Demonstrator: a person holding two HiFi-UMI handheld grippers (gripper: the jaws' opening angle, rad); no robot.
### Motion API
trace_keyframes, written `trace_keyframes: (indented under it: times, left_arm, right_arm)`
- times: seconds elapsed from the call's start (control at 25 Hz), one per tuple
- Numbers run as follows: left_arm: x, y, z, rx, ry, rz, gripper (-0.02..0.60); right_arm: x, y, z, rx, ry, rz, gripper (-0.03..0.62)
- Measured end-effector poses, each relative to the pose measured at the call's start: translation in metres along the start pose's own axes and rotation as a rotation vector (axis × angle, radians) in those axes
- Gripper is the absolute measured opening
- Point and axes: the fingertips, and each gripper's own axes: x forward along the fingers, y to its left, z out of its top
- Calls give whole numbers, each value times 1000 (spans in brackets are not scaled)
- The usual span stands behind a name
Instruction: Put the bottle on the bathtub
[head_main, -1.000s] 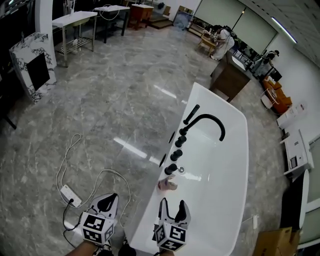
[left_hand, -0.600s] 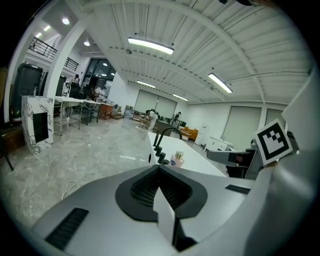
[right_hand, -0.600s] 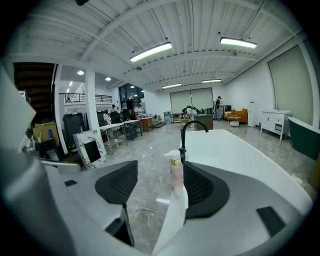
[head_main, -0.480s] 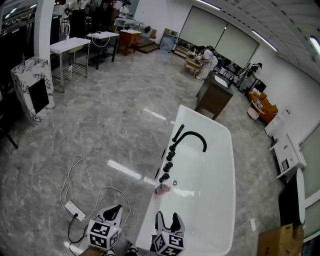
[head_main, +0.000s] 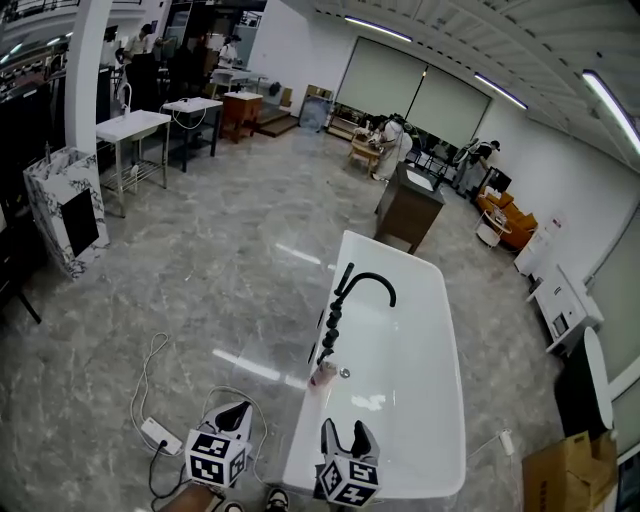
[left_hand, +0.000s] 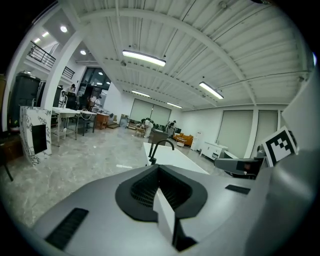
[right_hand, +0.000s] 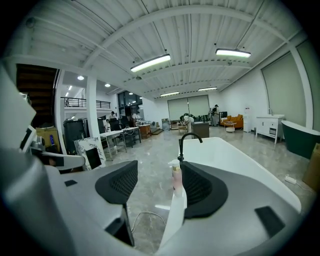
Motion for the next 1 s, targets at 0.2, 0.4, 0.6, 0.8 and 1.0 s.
trace_keyframes:
  times: [0.2,0.4,0.6,0.8,1.0]
  left_arm:
    - [-13,-15,14,33,-43,-29,15]
    - [-24,-28,17,53,-58,-60,15]
    - [-26,-48,25,66,-79,-83,15]
    - [-24,-62,25,83,-72,-109,15]
    - [-23,-79,24,88,-70,-120,15]
  right_arm:
    - [-23,-3,13,8,-45,-18,293]
    - [-46,-6,13,-3,-54,-37,284]
    - [-59,-14,23,-18,-77,-40,247]
    - [-69,-22,29,-14,-101,-63,193]
    - [-79,-38,30,-13,-111,-85,108]
